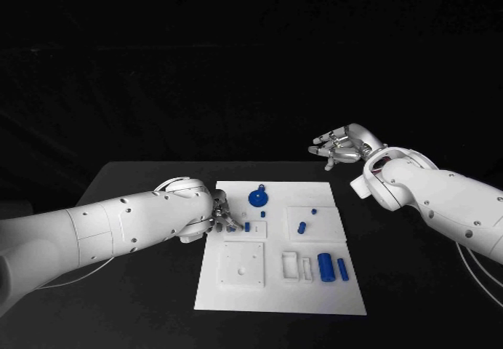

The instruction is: Assemble the parts on the task board

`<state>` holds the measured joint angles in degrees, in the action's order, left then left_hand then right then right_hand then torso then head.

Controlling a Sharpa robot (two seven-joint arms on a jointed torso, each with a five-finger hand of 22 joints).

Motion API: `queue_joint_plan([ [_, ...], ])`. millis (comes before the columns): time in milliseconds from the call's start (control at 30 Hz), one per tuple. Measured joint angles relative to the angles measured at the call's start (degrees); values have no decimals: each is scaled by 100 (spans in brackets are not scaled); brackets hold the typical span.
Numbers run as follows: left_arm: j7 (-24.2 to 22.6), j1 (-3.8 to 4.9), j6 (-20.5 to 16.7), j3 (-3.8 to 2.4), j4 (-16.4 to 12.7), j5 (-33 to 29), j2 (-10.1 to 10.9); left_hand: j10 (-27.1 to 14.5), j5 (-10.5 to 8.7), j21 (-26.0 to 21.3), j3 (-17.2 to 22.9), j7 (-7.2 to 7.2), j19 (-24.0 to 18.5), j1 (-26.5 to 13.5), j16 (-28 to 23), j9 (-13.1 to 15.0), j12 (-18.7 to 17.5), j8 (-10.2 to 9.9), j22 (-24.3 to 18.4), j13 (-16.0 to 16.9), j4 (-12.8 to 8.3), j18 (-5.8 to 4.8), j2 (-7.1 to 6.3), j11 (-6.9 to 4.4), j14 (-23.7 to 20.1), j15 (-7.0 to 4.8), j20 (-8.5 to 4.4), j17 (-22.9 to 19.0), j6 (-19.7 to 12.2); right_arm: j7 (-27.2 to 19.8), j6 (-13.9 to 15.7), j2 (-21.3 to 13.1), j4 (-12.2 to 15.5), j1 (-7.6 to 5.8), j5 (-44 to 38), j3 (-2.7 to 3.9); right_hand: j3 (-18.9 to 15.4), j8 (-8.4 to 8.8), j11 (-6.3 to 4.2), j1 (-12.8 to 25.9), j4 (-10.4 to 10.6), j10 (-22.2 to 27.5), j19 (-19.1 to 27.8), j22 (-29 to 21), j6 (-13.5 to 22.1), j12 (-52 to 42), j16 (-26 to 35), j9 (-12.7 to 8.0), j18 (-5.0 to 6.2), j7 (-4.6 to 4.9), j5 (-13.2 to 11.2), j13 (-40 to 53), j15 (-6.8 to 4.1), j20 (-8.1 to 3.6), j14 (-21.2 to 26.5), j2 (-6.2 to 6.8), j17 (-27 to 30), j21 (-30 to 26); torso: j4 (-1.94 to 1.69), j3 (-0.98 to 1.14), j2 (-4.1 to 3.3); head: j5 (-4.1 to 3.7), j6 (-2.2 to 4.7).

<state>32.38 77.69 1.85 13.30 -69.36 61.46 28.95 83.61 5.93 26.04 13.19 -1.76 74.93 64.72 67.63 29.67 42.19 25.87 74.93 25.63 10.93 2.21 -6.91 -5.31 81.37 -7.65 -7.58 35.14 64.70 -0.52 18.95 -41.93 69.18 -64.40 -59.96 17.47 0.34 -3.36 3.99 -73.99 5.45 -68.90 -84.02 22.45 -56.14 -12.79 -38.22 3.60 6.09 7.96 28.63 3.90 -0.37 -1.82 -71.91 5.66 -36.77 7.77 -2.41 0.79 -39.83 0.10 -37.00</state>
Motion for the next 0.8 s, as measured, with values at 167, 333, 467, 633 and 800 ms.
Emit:
queue_joint_plan([
  [167, 1, 1, 37, -1, 37, 0, -22, 0, -35, 0, 3, -4, 0, 3, 0, 17, 0, -8, 0, 0, 55, 0, -56, 0, 0, 0, 0, 0, 26, -1, -1, 1, -2, 2, 1, 0, 0, 0, 0, 0, 0, 0, 0, 0, 0, 0, 0, 0, 0, 0, 0, 0, 0, 0, 0, 0, 0, 0, 3, 0, -1, 2, 1],
  [333, 1, 2, 62, -3, 57, -1, -34, 0, -35, 0, 2, 0, 0, 3, 0, 17, 0, -9, 0, 0, 55, 0, -56, 0, 0, 0, 0, -1, 41, -1, -3, 3, -5, 2, 1, 0, 0, 0, 0, 0, 0, 0, 0, 0, 0, 0, 0, 0, -1, 0, 0, 0, 0, 0, 0, 0, 0, 0, 2, 1, -1, -3, -5],
  [467, -2, 2, 70, -4, 69, -5, -40, 0, -109, -22, 3, -2, 0, -8, 0, 17, 0, -9, -1, 0, 87, -1, -67, 0, 0, 0, 0, -1, 44, -1, -5, 5, -7, 5, 2, 0, 0, 0, 0, 0, 0, 0, 0, 0, 0, 0, 0, 0, 0, -1, 0, 0, 0, 0, 0, 0, 0, 0, 1, 2, -1, -8, -5],
  [633, -7, 1, 76, -4, 82, -12, -43, 0, -177, -23, 21, -7, 0, -11, 0, 17, 0, -6, -1, 0, 155, 0, -117, 0, 0, 0, 0, -1, 62, -2, -8, 8, -12, 12, 3, 0, 0, 0, 0, 0, 0, 0, 0, 0, -1, 0, 0, 0, 0, -1, 0, 0, 0, 0, 0, 0, -1, 0, 2, 2, -2, -8, -5],
  [800, -30, 7, 81, -15, 74, -76, -39, 0, 83, -23, -110, 78, 0, 42, 0, 18, 0, -13, -1, -1, -309, -1, 186, 0, 0, 0, 0, -47, -40, -2, -10, 8, -15, 19, 3, 0, 0, 0, 0, 0, 0, 0, 0, 0, -1, 0, 0, 0, 0, -1, 0, 0, 0, 0, 0, 0, -1, 0, 2, 2, -2, -9, -5],
])
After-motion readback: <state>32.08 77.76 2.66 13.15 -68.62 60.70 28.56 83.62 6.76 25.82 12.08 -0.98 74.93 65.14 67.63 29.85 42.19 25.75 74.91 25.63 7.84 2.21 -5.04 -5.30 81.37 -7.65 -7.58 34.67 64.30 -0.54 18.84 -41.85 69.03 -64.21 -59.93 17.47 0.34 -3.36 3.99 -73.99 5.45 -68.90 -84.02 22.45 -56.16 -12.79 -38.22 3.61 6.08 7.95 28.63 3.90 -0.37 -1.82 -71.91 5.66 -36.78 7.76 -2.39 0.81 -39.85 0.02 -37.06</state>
